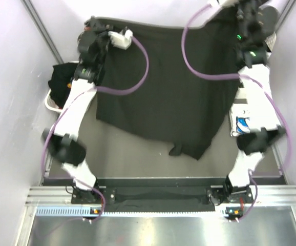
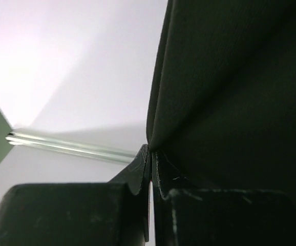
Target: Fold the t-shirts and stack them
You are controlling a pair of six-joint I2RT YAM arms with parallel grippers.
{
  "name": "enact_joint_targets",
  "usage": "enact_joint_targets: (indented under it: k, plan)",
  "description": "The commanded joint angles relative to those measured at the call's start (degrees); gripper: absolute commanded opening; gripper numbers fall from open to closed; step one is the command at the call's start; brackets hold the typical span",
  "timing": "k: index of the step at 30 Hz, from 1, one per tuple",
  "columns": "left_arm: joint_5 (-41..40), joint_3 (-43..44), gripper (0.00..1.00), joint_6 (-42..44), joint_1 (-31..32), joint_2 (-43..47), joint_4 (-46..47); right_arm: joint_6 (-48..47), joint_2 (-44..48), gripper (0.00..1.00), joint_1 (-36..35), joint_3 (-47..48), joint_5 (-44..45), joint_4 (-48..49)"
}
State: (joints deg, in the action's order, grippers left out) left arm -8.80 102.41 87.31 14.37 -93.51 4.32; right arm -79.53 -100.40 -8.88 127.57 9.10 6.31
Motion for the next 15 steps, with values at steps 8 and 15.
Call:
enact_joint_targets:
  k: [8,15]
  plan:
    - [-3.3,40.8,0.0,10.4,-6.4,-31.5,24.3,-7.5,-14.1,0.0,0.6,10.0,0.1,35.7]
    - [-1.4,28.9,0.0,6.6,-4.4,-20.9,31.8,-3.5,-6.0,0.0,2.4,7.7,-0.8,35.5]
